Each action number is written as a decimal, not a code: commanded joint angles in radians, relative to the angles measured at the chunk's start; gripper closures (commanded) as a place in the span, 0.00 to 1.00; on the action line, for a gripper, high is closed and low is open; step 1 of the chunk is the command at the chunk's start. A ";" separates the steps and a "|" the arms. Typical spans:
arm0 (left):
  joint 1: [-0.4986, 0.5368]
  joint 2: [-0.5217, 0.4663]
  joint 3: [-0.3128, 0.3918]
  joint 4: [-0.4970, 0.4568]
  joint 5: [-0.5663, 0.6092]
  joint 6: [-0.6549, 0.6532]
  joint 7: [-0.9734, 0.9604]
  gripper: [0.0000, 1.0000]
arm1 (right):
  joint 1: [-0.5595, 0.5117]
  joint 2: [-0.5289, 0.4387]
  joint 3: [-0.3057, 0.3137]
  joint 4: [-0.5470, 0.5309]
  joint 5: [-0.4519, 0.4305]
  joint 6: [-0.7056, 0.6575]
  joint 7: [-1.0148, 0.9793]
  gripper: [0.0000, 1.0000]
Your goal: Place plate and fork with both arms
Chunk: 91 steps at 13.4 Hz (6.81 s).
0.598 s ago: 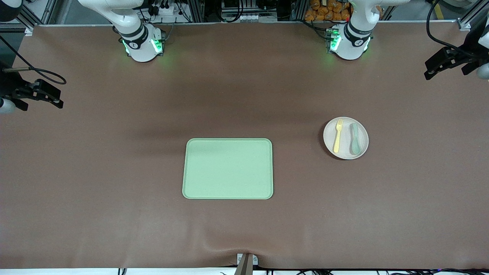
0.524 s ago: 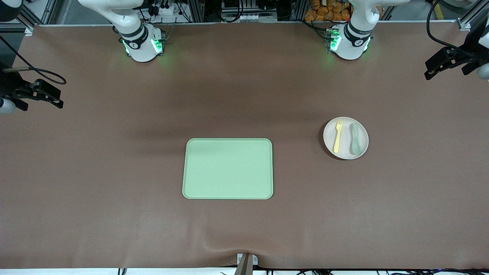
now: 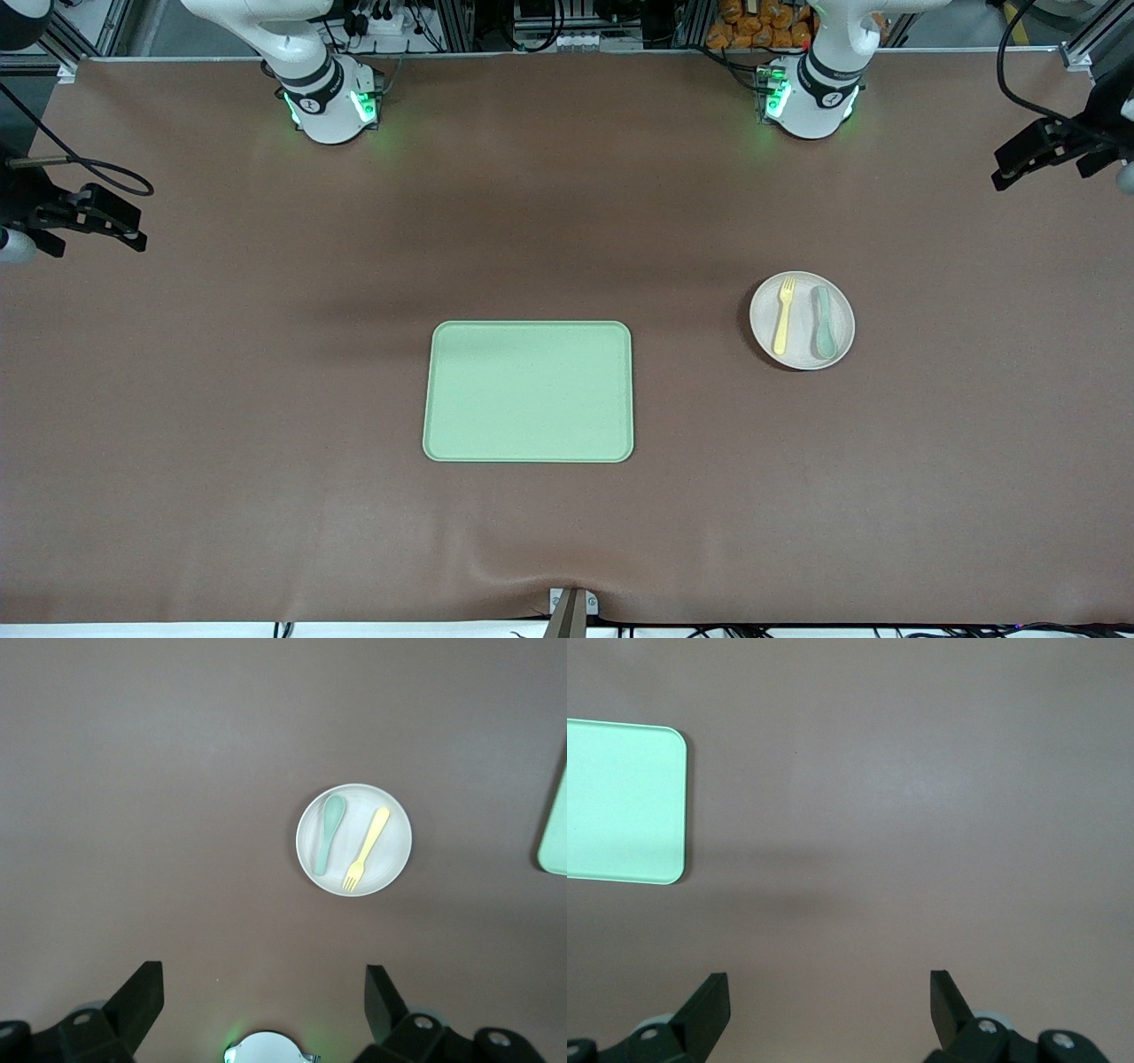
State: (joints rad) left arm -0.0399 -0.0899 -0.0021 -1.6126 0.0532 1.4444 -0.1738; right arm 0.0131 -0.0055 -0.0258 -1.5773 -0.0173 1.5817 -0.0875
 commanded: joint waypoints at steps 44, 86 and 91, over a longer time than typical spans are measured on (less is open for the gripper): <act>0.121 0.438 -0.104 -0.616 -0.266 0.989 0.244 1.00 | -0.013 0.013 0.003 0.023 0.017 -0.008 0.008 0.00; -0.335 0.923 -0.237 0.191 -0.381 1.036 -0.429 0.00 | -0.010 0.019 0.003 0.023 0.016 -0.011 0.003 0.00; -0.224 0.698 -0.233 0.188 -0.369 0.738 -0.418 0.00 | 0.014 0.050 0.009 0.025 0.004 -0.011 0.000 0.00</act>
State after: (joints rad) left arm -0.3221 0.7296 -0.2394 -1.3865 -0.3313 2.3096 -0.5798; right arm 0.0138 0.0216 -0.0235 -1.5759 -0.0165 1.5819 -0.0879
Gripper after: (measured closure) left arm 0.181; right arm 0.000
